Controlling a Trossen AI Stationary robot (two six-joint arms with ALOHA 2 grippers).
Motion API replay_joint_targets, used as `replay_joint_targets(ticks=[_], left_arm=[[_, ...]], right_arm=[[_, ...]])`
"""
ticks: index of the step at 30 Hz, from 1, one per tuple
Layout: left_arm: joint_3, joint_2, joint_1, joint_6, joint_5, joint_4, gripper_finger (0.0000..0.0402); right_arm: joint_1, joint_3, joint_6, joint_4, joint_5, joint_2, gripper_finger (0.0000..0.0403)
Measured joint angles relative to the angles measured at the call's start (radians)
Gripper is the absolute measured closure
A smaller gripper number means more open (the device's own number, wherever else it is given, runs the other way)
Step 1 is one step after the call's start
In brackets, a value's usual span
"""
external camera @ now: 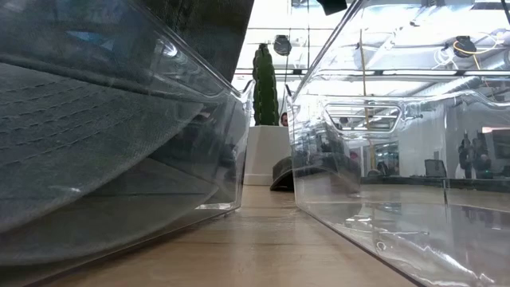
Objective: Pick & Place hat
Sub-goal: Put the gray cap into the left transparent bin
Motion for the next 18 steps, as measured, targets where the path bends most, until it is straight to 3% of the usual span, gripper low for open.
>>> replay_joint_targets(ticks=[3, 8, 15, 18], left_arm=[[0.000, 0.000, 0.003, 0.017, 0.007, 0.000, 0.0249], [0.000, -0.001, 0.002, 0.054, 0.041, 0.020, 0.0380], [-0.001, -0.043, -0.044, 0.106, 0.010, 0.010, 0.0391], [-0.001, -0.121, -0.077, 0.161, -0.099, -0.118, 0.0391]], right_arm=[[0.000, 0.000, -0.003, 0.000, 0.005, 0.000, 0.0403], [0.000, -0.001, -0.004, -0.004, 0.082, 0.000, 0.0398], [-0.019, -0.001, -0.055, -0.036, 0.100, -0.004, 0.0379], [-0.037, -0.001, -0.055, -0.050, 0.103, -0.030, 0.0370]])
